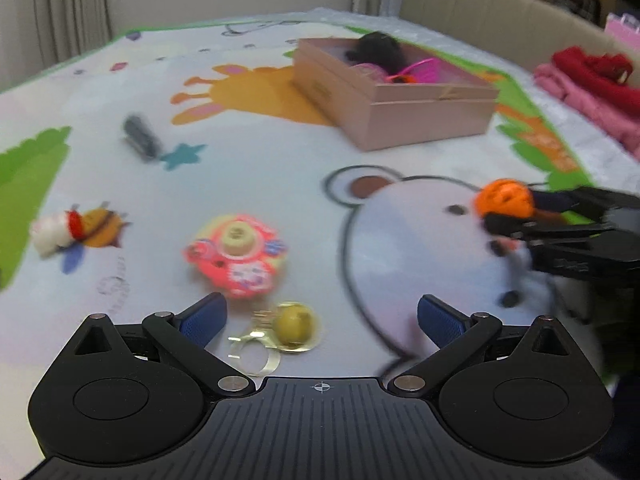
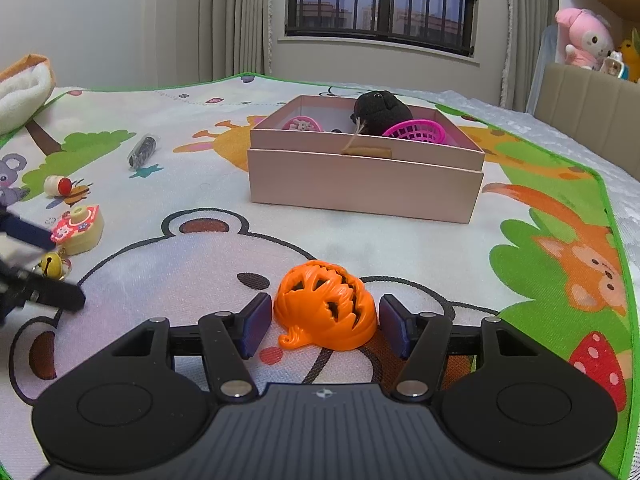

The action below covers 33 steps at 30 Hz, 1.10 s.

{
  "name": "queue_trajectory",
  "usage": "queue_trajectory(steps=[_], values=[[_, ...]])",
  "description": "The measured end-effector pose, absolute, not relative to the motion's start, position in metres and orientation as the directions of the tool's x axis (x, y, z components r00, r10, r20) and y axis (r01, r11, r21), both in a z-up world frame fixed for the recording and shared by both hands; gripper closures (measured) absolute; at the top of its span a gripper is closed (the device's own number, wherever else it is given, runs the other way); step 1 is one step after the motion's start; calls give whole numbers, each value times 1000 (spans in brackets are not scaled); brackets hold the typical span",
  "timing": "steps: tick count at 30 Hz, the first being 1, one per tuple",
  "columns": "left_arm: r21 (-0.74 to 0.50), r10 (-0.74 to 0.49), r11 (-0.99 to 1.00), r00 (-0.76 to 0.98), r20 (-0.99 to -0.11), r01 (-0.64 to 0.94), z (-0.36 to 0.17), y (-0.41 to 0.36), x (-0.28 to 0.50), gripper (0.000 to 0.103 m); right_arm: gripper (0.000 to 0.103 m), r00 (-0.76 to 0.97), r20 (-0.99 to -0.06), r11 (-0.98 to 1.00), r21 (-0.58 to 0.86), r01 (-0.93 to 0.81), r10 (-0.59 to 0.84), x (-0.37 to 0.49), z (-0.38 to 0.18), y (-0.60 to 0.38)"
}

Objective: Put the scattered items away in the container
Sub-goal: 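Grasp the orange pumpkin with the right tool while the left tool reaches the pink keychain, then grasp the pink keychain with the bell using the left tool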

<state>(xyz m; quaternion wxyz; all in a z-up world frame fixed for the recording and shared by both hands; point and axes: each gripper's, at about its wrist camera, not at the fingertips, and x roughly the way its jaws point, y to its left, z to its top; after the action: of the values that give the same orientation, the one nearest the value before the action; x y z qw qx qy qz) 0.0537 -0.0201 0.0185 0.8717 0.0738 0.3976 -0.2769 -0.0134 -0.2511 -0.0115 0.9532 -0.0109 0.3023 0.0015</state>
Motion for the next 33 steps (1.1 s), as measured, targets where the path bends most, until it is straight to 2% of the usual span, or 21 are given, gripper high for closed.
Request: queue_trajectory(steps=[5, 15, 21, 25, 29, 33], values=[[-164, -509, 788, 479, -715, 593, 21, -40, 47, 0, 43, 818, -575, 1000, 1, -9, 8, -14, -11, -255], [-208, -617, 674, 386, -686, 709, 26, -62, 23, 0, 42, 817, -577, 1000, 20, -9, 19, -14, -11, -256], [-143, -571, 704, 434, -696, 696, 30, -56, 20, 0, 42, 817, -577, 1000, 20, -8, 18, -14, -12, -256], [-72, -497, 750, 488, -718, 658, 28, -59, 19, 0, 41, 816, -577, 1000, 17, -7, 16, -14, -12, -256], [-54, -483, 762, 512, -711, 645, 25, -67, 18, 0, 39, 816, -578, 1000, 15, -5, 13, -13, -12, -255], [41, -416, 763, 539, -733, 645, 19, -72, 16, 0, 39, 816, -578, 1000, 16, -5, 13, -13, -12, -255]])
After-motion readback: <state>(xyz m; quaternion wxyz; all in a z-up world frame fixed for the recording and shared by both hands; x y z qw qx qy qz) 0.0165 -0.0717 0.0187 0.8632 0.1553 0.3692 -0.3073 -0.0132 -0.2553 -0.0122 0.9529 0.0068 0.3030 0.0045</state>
